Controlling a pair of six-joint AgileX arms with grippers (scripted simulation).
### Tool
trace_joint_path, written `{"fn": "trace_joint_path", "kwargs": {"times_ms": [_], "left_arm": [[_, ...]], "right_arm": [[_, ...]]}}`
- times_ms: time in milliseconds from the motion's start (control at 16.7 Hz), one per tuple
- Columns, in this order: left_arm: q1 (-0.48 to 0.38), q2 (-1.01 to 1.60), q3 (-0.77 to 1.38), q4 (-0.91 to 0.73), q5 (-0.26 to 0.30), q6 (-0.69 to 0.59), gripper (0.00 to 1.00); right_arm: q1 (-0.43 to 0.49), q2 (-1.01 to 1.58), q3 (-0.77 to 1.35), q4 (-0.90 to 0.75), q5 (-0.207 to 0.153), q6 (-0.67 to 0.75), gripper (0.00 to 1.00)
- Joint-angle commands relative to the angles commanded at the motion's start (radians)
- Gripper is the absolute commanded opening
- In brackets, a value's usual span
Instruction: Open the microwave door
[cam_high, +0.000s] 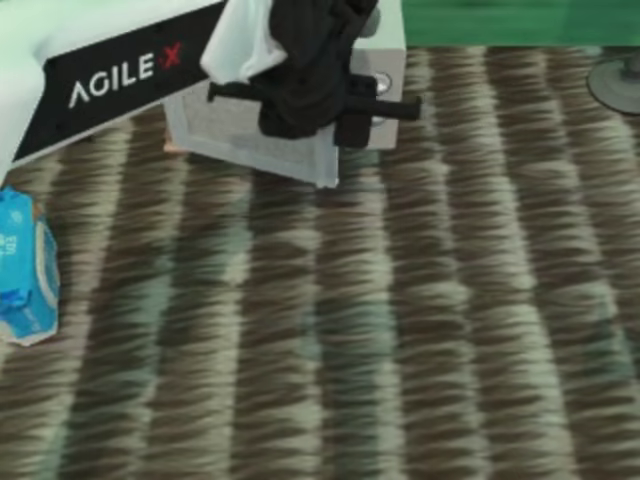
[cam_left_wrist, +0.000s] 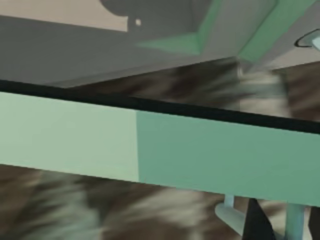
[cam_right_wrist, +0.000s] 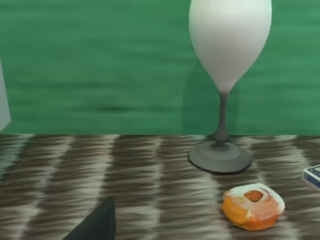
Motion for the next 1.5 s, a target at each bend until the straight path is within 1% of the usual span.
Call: {"fn": "trace_joint_path", "kwargs": {"times_ms": [240, 1500], "left_arm": [[0.015, -0.051, -0.078, 0.037, 0.026, 0.061, 0.00], [0.015, -0.052, -0.080, 0.038, 0.027, 0.063, 0.00]], "right_arm": [[0.000, 0.000, 0.000, 0.000, 0.000, 0.000, 1.00], [0.000, 0.000, 0.000, 0.000, 0.000, 0.000, 1.00]]}}
